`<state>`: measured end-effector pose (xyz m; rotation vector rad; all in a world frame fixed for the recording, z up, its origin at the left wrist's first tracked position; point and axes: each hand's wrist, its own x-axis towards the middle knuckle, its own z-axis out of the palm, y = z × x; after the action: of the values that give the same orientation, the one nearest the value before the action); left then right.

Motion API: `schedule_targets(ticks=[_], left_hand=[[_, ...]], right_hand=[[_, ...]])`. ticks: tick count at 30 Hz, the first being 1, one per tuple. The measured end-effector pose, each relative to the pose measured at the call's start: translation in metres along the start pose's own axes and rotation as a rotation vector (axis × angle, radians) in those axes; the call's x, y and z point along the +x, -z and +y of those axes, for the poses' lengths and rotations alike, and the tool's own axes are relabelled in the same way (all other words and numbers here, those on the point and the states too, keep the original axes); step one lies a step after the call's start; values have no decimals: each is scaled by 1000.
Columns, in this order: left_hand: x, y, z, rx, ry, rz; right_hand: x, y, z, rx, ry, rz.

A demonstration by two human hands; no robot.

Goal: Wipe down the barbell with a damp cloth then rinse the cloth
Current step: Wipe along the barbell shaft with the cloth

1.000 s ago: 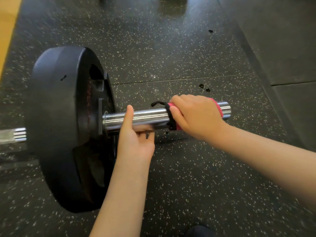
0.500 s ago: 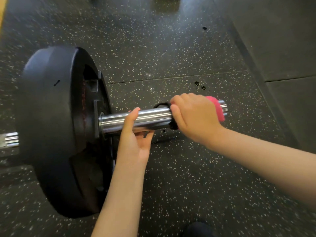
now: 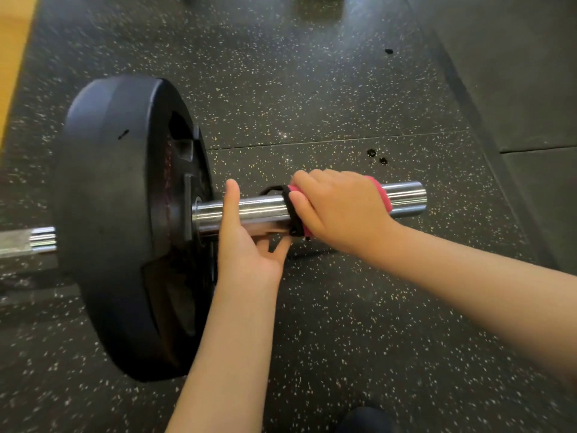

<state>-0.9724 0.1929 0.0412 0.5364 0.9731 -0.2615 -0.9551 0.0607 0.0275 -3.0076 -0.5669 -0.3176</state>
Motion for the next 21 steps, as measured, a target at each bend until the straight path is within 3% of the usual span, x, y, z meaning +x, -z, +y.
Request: schedule_targets(ticks=[7,12,16,19,21], left_hand=[[4,1,6,122,26,40],[6,8,-3,35,-9,-64],[17,23,-11,18,-116,-323],[29,32,-14,-93,-95,-558],[32,34,-15,-128,-60,-626]], right_hand=[[-39,12,75,-103,-156,-56],[-38,5,59,-74,-154,32],[-16,-5,8,0,-50,70],[6,-13,-35,33,9,120],[11,-15,-45,62,23,130]])
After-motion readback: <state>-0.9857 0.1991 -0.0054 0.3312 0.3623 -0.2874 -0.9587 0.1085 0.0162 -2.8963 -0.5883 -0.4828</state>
